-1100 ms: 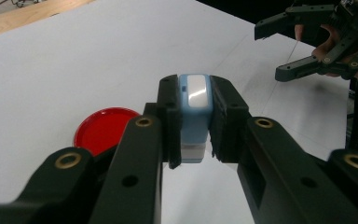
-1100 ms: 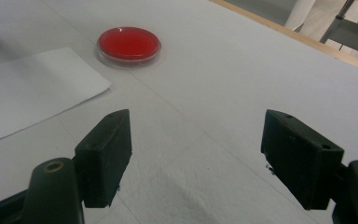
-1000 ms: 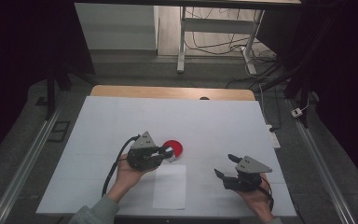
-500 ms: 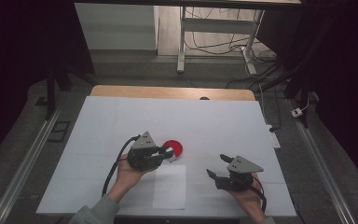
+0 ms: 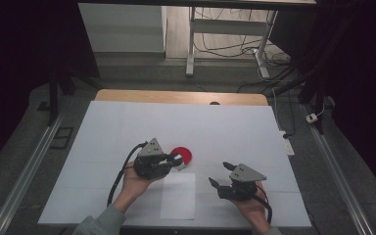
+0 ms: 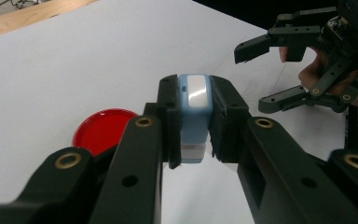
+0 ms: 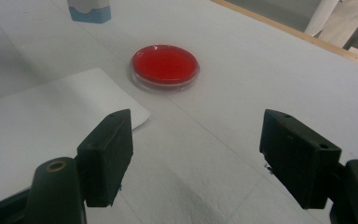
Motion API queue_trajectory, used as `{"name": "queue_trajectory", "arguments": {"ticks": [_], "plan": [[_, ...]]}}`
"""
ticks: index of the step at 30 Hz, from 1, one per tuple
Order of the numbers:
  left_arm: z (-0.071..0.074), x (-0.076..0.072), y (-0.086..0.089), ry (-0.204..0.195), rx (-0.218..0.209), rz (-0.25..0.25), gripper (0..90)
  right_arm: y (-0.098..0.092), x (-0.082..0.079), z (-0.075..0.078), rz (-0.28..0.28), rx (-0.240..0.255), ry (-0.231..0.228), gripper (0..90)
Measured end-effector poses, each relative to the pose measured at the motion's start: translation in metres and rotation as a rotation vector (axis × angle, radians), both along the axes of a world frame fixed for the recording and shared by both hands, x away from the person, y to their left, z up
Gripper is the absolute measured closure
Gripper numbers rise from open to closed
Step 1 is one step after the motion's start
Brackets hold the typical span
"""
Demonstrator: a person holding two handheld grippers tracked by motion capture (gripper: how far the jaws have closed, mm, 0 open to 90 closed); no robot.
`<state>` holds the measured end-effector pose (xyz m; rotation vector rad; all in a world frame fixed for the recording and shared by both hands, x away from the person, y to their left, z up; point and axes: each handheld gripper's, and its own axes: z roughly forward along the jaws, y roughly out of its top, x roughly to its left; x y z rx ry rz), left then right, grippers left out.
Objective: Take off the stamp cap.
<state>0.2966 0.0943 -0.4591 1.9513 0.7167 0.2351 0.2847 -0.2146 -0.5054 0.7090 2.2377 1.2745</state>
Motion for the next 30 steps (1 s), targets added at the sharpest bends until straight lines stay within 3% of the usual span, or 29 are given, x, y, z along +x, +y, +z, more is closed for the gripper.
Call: {"name": "queue_trajectory", "arguments": {"ticks": [30], "plan": [[-0.001,0.000,-0.002,-0.002,0.000,0.000,75.6,0.035,-0.002,-0.003,0.049,-0.016,-0.016,27.2]]}}
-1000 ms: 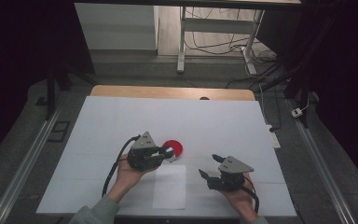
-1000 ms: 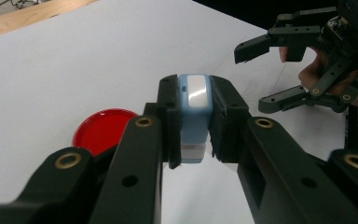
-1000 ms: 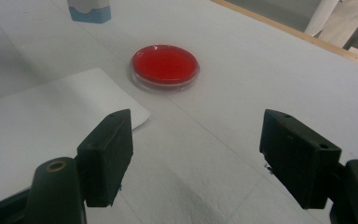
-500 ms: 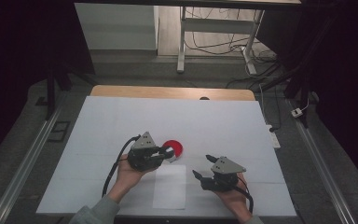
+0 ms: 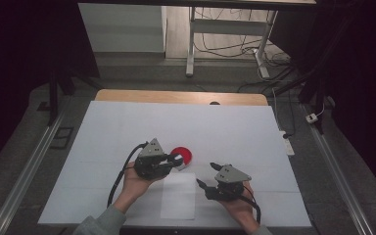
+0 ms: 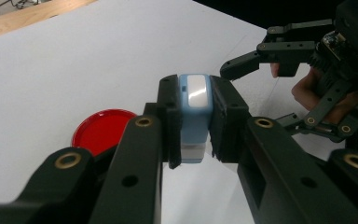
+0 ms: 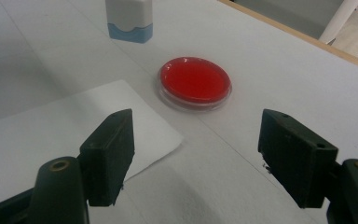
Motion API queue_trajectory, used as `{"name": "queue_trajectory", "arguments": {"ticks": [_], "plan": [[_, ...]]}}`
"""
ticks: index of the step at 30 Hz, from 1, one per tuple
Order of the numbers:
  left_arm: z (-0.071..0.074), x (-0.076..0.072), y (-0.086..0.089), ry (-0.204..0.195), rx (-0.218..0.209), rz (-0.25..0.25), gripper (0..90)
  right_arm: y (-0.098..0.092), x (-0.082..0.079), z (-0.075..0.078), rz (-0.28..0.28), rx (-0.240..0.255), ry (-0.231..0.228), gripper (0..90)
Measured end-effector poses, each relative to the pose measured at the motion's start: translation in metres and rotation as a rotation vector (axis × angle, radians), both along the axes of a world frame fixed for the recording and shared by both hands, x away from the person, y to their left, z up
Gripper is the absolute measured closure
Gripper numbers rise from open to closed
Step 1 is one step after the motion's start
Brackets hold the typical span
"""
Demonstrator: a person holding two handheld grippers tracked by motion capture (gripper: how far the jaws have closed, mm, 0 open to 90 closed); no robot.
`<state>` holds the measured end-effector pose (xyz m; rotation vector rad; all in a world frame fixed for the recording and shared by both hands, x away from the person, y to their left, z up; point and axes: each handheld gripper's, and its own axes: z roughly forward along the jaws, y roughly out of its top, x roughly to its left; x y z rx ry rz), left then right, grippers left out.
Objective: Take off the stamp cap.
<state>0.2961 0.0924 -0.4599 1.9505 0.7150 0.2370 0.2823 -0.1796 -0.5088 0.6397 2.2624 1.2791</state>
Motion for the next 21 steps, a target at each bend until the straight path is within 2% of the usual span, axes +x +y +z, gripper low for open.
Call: {"name": "queue_trajectory", "arguments": {"ticks": [21], "plan": [[-0.001,-0.001,-0.003,-0.013,0.001,0.002,75.7,0.027,-0.005,-0.001,0.042,0.003,-0.006,28.8]]}}
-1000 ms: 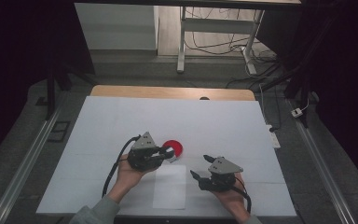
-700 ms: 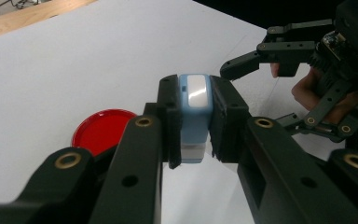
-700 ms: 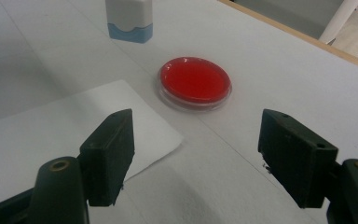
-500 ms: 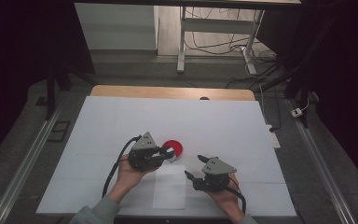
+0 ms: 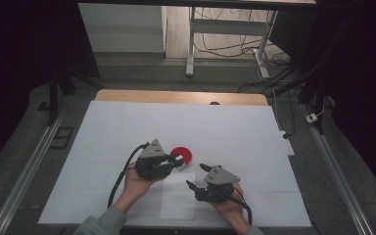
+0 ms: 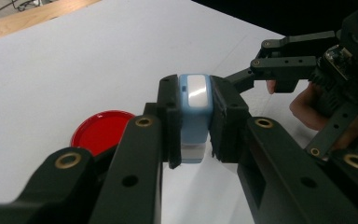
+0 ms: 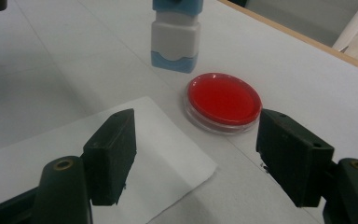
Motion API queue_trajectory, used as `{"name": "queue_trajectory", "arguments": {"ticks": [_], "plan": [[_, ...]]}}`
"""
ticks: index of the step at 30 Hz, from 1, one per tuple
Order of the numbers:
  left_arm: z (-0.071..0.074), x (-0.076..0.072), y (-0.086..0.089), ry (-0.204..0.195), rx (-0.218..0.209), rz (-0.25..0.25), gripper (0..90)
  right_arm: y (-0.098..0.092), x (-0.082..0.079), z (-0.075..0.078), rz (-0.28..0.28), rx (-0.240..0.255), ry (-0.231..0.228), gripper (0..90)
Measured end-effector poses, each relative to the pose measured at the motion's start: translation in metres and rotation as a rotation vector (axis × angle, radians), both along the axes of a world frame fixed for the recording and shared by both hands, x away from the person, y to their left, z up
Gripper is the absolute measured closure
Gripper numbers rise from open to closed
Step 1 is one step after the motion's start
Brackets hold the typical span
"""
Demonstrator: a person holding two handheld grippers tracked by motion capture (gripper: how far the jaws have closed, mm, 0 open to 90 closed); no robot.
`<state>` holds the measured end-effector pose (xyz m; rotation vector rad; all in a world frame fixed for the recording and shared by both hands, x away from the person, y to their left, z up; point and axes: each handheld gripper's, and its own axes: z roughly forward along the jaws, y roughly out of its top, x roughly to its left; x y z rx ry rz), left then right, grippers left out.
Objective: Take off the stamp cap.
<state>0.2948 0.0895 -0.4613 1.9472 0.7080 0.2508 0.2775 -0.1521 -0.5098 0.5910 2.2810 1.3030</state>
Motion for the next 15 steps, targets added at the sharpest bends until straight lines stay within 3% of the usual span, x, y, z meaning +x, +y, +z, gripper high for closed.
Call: {"name": "queue_trajectory", "arguments": {"ticks": [15], "plan": [[-0.001,-0.001,-0.003,0.003,-0.018,-0.003,75.7,0.013,0.001,0.000,-0.007,0.025,0.018,31.8]]}}
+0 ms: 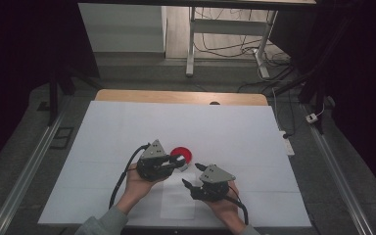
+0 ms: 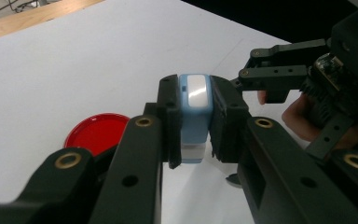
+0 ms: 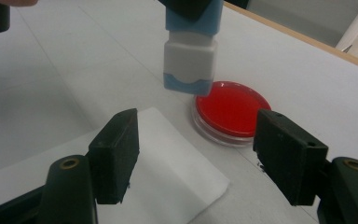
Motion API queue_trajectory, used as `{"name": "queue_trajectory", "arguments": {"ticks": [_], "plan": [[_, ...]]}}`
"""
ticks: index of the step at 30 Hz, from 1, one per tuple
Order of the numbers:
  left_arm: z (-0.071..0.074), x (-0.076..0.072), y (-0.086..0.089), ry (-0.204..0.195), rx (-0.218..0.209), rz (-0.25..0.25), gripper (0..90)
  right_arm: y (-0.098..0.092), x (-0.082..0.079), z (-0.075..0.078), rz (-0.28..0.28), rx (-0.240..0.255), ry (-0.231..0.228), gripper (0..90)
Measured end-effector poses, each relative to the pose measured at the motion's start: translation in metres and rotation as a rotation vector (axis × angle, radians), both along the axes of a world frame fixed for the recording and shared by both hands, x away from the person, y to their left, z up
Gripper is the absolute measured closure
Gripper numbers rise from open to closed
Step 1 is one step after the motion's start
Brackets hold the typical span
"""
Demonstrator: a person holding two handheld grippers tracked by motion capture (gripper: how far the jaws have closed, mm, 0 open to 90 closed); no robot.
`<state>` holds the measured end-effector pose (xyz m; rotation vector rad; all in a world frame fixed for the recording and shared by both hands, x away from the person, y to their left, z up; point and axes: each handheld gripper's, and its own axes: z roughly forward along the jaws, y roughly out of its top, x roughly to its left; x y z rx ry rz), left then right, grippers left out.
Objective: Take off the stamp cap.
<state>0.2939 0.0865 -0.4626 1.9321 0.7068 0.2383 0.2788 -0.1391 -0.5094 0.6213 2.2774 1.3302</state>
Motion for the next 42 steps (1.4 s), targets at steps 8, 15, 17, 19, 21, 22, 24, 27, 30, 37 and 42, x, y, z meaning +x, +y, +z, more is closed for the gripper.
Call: {"name": "queue_trajectory", "arguments": {"ticks": [8,15,17,19,21,22,24,27,30,37,42], "plan": [[-0.001,-0.001,-0.001,-0.001,-0.001,-0.002,75.7,0.007,0.001,0.000,-0.009,0.009,0.006,34.7],[-0.002,-0.001,-0.003,0.002,-0.006,-0.004,75.7,0.011,0.003,-0.001,-0.020,0.007,0.013,38.7],[-0.003,0.000,-0.003,0.009,-0.014,-0.007,75.7,0.012,0.003,-0.001,-0.023,0.004,0.016,41.0],[-0.003,0.000,-0.003,0.009,-0.009,-0.007,75.7,0.013,0.003,-0.001,-0.023,0.003,0.018,41.5],[-0.004,-0.001,-0.004,0.009,-0.010,-0.007,75.7,0.014,0.003,-0.001,-0.026,0.007,0.025,42.7],[-0.004,-0.001,-0.004,0.009,-0.010,-0.006,75.7,0.015,0.004,-0.001,-0.028,0.007,0.028,43.3],[-0.004,-0.001,-0.004,0.007,-0.011,-0.005,75.7,0.015,0.004,-0.001,-0.031,0.006,0.035,44.7],[-0.004,-0.001,-0.004,0.006,-0.010,-0.004,75.7,0.017,0.005,-0.001,-0.030,0.007,0.039,46.5],[-0.004,-0.001,-0.004,0.005,-0.011,-0.002,75.7,0.018,0.005,-0.001,-0.034,0.007,0.039,48.8],[-0.005,-0.001,-0.005,0.004,-0.012,0.000,75.7,0.018,0.006,-0.001,-0.047,0.016,0.037,55.2],[-0.005,-0.001,-0.005,0.004,-0.013,-0.001,75.7,0.018,0.005,0.000,-0.049,0.014,0.031,61.1]]}}
